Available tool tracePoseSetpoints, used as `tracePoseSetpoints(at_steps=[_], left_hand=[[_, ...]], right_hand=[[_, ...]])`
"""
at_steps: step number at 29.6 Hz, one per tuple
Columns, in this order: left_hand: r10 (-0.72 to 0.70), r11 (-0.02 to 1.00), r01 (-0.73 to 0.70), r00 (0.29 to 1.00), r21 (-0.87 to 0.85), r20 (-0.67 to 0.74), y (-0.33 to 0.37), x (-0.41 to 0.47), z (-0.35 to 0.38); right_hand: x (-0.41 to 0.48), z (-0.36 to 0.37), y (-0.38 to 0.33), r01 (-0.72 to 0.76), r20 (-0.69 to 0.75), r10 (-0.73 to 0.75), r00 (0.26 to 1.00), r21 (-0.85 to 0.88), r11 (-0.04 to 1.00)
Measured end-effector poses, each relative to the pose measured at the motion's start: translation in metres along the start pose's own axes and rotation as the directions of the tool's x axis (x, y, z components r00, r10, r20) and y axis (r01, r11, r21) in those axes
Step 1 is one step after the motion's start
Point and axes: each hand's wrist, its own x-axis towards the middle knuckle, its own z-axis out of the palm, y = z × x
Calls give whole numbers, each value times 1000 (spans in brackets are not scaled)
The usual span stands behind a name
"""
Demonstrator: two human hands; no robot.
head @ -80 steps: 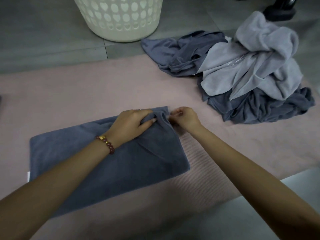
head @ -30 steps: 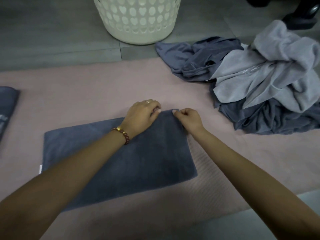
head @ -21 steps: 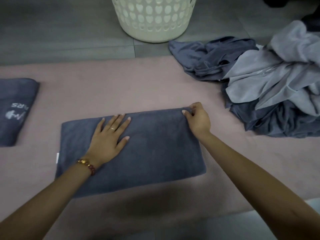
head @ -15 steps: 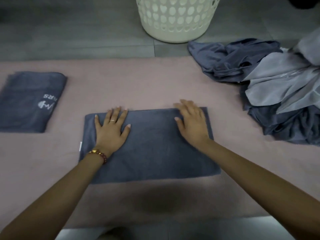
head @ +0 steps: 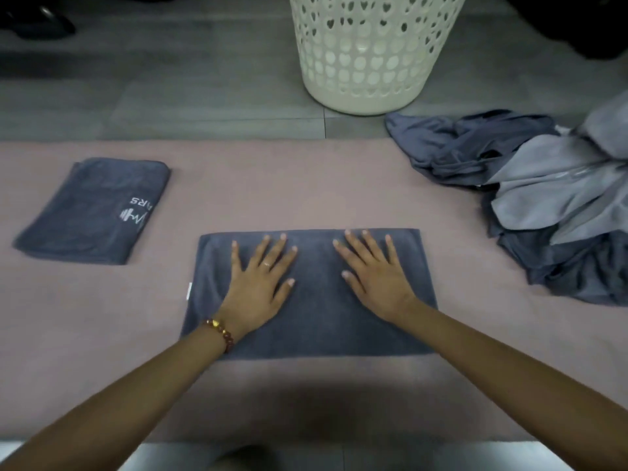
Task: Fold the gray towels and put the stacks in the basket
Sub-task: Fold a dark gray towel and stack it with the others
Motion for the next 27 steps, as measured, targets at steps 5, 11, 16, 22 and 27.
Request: tracePoseSetpoints(at_steps=[5,11,16,22,27], left_hand=[[106,994,-109,990,19,97,27,-67,19],[-53,999,54,989,-1,140,15,-73,21],[-220,974,226,961,-21,166,16,-71,15],[-395,914,403,910,-48,125,11,-68,14],[-402,910,412,904,-46,145,0,-71,14]], right_hand=[[-109,30,10,-79,51,77,996,46,996],[-120,22,9,-495,124,483,867,321,807],[-106,-4,-1,-530,77,687,723,699,480],[-99,-21,14,-613,251,679,690,702,364],[-89,-29,26,-690,396,613,684,625,365]])
